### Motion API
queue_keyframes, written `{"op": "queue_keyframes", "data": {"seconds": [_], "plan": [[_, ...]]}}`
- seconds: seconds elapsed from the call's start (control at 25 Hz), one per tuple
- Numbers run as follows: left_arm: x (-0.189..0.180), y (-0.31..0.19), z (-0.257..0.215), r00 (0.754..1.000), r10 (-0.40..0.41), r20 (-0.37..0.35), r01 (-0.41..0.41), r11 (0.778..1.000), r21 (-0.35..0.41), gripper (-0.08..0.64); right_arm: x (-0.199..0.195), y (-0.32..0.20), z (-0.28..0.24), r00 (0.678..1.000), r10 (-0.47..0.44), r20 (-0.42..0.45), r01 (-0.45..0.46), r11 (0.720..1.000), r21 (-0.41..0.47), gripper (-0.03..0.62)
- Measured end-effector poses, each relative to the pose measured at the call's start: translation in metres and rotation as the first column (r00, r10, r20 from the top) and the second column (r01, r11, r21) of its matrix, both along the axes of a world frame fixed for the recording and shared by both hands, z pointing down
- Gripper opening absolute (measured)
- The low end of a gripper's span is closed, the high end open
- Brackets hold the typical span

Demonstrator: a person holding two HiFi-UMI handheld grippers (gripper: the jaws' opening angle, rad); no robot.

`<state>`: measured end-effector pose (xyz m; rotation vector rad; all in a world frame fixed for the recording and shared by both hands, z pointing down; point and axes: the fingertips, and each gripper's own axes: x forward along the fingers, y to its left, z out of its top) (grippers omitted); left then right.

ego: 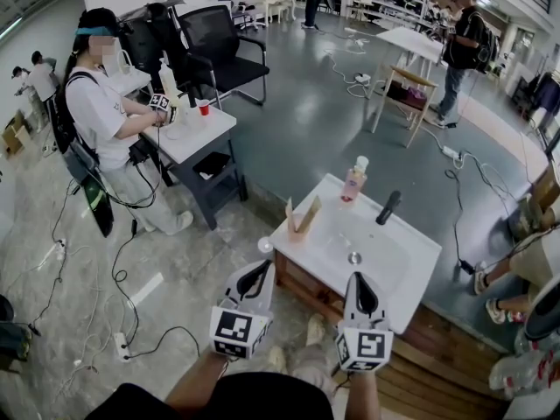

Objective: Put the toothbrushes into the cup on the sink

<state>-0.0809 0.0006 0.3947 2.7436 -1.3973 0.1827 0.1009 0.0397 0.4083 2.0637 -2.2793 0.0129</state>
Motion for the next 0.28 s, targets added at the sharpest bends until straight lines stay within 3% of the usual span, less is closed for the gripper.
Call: {"op": "queue_keyframes", "data": {"seconds": [0.28], "plan": [[0.0003,-0.0039,0.0014,1.000,0.000,0.000,0.000,1.000,-0.003,0.005,-0.0003,-0.0046,0.0006,1.000,-0.003,-0.004,0.003,1.000,0.010,-0.002]]}}
